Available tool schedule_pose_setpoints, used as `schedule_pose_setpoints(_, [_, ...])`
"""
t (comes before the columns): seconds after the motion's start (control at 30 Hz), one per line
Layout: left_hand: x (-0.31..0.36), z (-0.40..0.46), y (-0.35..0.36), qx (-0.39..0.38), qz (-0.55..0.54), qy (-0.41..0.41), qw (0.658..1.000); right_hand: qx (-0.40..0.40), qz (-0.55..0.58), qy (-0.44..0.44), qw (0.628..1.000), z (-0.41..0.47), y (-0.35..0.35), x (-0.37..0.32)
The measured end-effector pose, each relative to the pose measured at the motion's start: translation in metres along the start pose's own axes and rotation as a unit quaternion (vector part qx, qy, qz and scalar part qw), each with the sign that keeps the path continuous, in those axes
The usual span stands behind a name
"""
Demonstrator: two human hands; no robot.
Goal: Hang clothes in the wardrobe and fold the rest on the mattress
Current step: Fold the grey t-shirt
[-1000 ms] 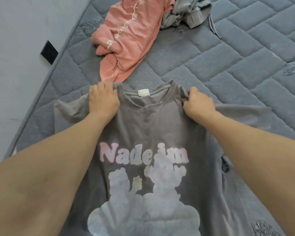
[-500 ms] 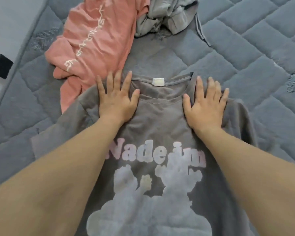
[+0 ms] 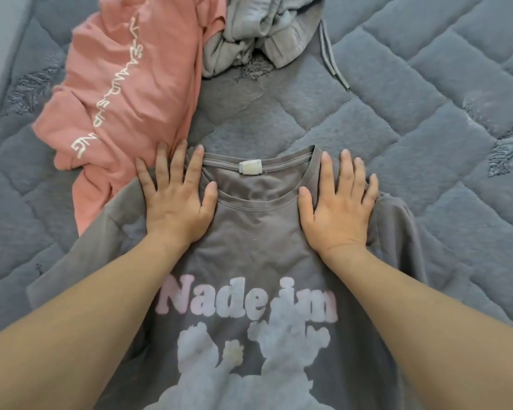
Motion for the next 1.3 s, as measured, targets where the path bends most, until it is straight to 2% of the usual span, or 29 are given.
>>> schedule_pose_setpoints(0.1, [-0.001,0.000,0.001,-0.004,-0.001,-0.008,1.000,-0.038,0.035,-0.022,0.998,-0.001,-0.009,0.001])
schedule_pose_setpoints(0.17, [-0.003,0.003,0.000,-0.006,0.011,-0.012,1.000,-0.040,0.142,-0.071,0.986,-0.001,-0.025,0.008])
schedule_pose_setpoints(0.23, [-0.001,0.000,-0.004,-0.009,0.031,-0.010,0.999,0.046,0.251,-0.064,0.965,-0.016,-0.048,0.036])
schedule_pose_setpoints(0.3, [0.004,-0.007,-0.012,-0.020,0.053,-0.026,0.998,0.152,0.228,0.078,0.959,-0.042,-0.064,0.084])
schedule_pose_setpoints(0.33, [0.010,-0.014,-0.015,-0.021,0.058,-0.041,0.997,0.142,0.216,0.178,0.950,-0.056,-0.069,0.110])
schedule_pose_setpoints(0.37, [0.019,-0.024,-0.018,-0.020,0.051,-0.055,0.997,0.074,0.210,0.271,0.936,-0.072,-0.071,0.129])
schedule_pose_setpoints(0.4, [0.030,-0.037,-0.020,-0.020,0.027,-0.062,0.998,-0.034,0.194,0.327,0.924,-0.086,-0.069,0.140])
schedule_pose_setpoints(0.43, [0.044,-0.055,-0.023,-0.024,-0.009,-0.058,0.998,-0.133,0.169,0.329,0.920,-0.098,-0.064,0.144])
schedule_pose_setpoints(0.47, [0.059,-0.075,-0.024,-0.034,-0.043,-0.043,0.998,-0.199,0.170,0.301,0.917,-0.106,-0.059,0.143])
schedule_pose_setpoints(0.53, [0.088,-0.117,-0.023,-0.080,-0.065,0.004,0.995,-0.230,0.277,0.241,0.901,-0.105,-0.059,0.144])
schedule_pose_setpoints(0.57, [0.097,-0.137,-0.020,-0.113,-0.055,0.028,0.992,-0.220,0.344,0.230,0.883,-0.099,-0.067,0.151])
schedule_pose_setpoints(0.6, [0.100,-0.155,-0.016,-0.142,-0.043,0.048,0.988,-0.193,0.366,0.226,0.882,-0.090,-0.078,0.164])
schedule_pose_setpoints(0.67, [0.094,-0.179,-0.010,-0.171,-0.042,0.063,0.982,-0.119,0.268,0.242,0.925,-0.068,-0.113,0.203])
schedule_pose_setpoints(0.73, [0.075,-0.191,-0.012,-0.143,-0.065,0.053,0.986,-0.046,0.103,0.277,0.954,-0.055,-0.142,0.229])
schedule_pose_setpoints(0.8, [0.045,-0.199,-0.019,-0.060,-0.076,0.000,0.995,0.001,0.024,0.241,0.970,-0.056,-0.146,0.202])
schedule_pose_setpoints(0.87, [0.008,-0.204,-0.023,0.017,-0.092,-0.136,0.986,0.023,0.004,0.110,0.994,-0.069,-0.125,0.139])
schedule_pose_setpoints(0.9, [-0.011,-0.207,-0.025,0.024,-0.128,-0.229,0.965,0.007,0.008,0.036,0.999,-0.080,-0.108,0.100])
schedule_pose_setpoints(0.93, [-0.025,-0.207,-0.026,0.009,-0.182,-0.324,0.928,-0.024,0.019,-0.028,0.999,-0.093,-0.091,0.065])
schedule_pose_setpoints(0.97, [-0.049,-0.209,-0.029,-0.013,-0.232,-0.418,0.878,-0.064,0.035,-0.086,0.994,-0.104,-0.073,0.020])
schedule_pose_setpoints(1.0, [-0.062,-0.208,-0.030,-0.043,-0.276,-0.486,0.828,-0.105,0.043,-0.128,0.985,-0.115,-0.056,-0.013])
schedule_pose_setpoints(1.03, [-0.077,-0.209,-0.033,-0.074,-0.292,-0.521,0.799,-0.139,0.047,-0.164,0.975,-0.122,-0.040,-0.049])
schedule_pose_setpoints(1.07, [-0.092,-0.209,-0.035,-0.099,-0.287,-0.525,0.795,-0.166,0.053,-0.188,0.967,-0.128,-0.025,-0.083])
schedule_pose_setpoints(1.13, [-0.112,-0.206,-0.035,-0.122,-0.270,-0.494,0.817,-0.189,0.061,-0.200,0.960,-0.129,-0.003,-0.134])
schedule_pose_setpoints(1.2, [-0.127,-0.199,-0.034,-0.140,-0.284,-0.453,0.834,-0.164,0.038,-0.196,0.966,-0.122,0.010,-0.170])
schedule_pose_setpoints(1.23, [-0.134,-0.195,-0.035,-0.131,-0.301,-0.424,0.844,-0.141,0.019,-0.198,0.970,-0.116,0.013,-0.182])
schedule_pose_setpoints(1.3, [-0.160,-0.182,-0.046,-0.038,-0.366,-0.397,0.841,-0.112,-0.008,-0.212,0.971,-0.104,0.018,-0.196])
Point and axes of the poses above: each hand's wrist, its own z-axis towards the middle knuckle, its own y-axis out of the palm, x = y × z, the point moved 1 cm from there along z, towards the middle knuckle, and after that the axes turned 9 degrees about -x, right-handed, at the moved point
